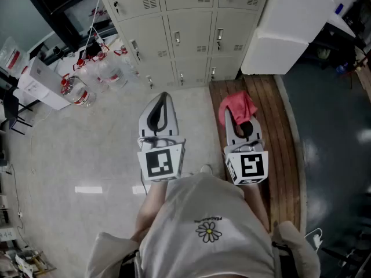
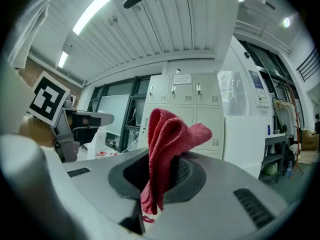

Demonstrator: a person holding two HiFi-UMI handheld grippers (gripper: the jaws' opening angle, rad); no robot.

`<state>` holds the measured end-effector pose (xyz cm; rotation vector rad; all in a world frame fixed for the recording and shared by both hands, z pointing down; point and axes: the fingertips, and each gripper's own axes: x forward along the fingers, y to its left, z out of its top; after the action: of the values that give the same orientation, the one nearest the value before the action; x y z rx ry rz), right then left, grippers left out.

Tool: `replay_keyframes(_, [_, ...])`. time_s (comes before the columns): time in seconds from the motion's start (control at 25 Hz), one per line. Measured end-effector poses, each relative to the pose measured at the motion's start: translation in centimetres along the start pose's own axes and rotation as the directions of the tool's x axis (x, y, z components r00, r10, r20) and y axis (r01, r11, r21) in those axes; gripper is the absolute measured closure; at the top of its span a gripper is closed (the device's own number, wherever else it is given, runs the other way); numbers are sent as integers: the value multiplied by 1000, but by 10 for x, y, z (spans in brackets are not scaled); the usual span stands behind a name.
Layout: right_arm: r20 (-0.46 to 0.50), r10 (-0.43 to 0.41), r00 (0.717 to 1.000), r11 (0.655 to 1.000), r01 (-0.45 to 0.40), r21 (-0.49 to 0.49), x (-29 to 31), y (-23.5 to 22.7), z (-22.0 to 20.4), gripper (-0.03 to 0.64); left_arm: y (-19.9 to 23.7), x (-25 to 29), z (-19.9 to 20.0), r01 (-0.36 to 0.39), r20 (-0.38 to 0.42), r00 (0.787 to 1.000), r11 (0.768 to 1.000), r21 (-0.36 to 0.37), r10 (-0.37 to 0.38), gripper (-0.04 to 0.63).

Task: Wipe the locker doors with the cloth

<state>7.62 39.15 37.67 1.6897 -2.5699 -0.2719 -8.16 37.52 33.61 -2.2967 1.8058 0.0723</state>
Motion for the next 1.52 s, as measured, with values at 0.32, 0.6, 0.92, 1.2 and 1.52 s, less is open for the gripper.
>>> replay_keyframes(0.32, [-23,15,1000,1000,-15,13,3,-5,-9,577,-4,9,1,-22,3,1000,998,-58,22,578])
replay_keyframes(0.6, [-23,25,999,999,-24,26,8,-21,-19,577,-9,24,-2,-32,10,999,998,-54,32,578])
replay_keyframes(0.92, [-71,60,996,998,-58,38,10,-33,-55,578,-25,35,-12,-45,37,998,998,-47,47,578])
replay_keyframes(1.2, [-52,101,993,993,-98,66,23,-43,-53,577,-32,45,-19,-63,20,998,996,-55,64,578])
replay_keyframes(1.52, [-32,92,995,996,-92,22,57,-61,-58,578,-27,89,-38,-50,23,998,997,-66,52,578])
